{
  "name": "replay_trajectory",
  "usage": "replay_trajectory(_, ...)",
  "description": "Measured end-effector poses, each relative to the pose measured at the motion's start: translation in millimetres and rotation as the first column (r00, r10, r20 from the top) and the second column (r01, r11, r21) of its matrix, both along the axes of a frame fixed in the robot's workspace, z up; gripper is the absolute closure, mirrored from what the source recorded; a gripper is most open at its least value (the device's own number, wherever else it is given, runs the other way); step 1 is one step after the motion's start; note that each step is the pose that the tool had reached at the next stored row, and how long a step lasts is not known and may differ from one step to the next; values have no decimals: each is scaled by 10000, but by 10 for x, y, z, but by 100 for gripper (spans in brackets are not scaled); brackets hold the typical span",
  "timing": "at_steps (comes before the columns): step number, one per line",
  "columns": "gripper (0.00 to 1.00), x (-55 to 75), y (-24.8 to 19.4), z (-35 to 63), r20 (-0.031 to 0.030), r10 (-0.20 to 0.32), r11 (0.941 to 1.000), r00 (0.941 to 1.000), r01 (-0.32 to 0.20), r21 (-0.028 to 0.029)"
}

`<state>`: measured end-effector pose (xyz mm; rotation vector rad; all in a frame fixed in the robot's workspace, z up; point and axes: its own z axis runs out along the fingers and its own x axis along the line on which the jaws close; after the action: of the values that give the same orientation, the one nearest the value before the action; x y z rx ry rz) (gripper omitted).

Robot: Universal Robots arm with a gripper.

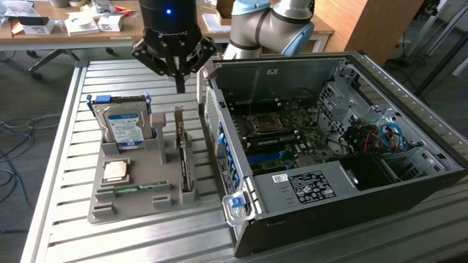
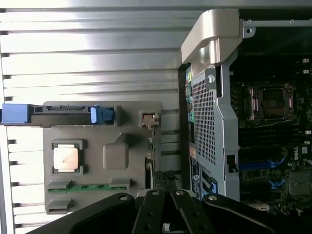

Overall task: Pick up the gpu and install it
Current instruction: 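Reach for the gpu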

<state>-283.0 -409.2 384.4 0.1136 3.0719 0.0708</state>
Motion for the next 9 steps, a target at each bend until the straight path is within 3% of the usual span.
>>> replay_trajectory(9, 89, -31, -199, 1, -1, 0, 10000, 10000, 0, -1)
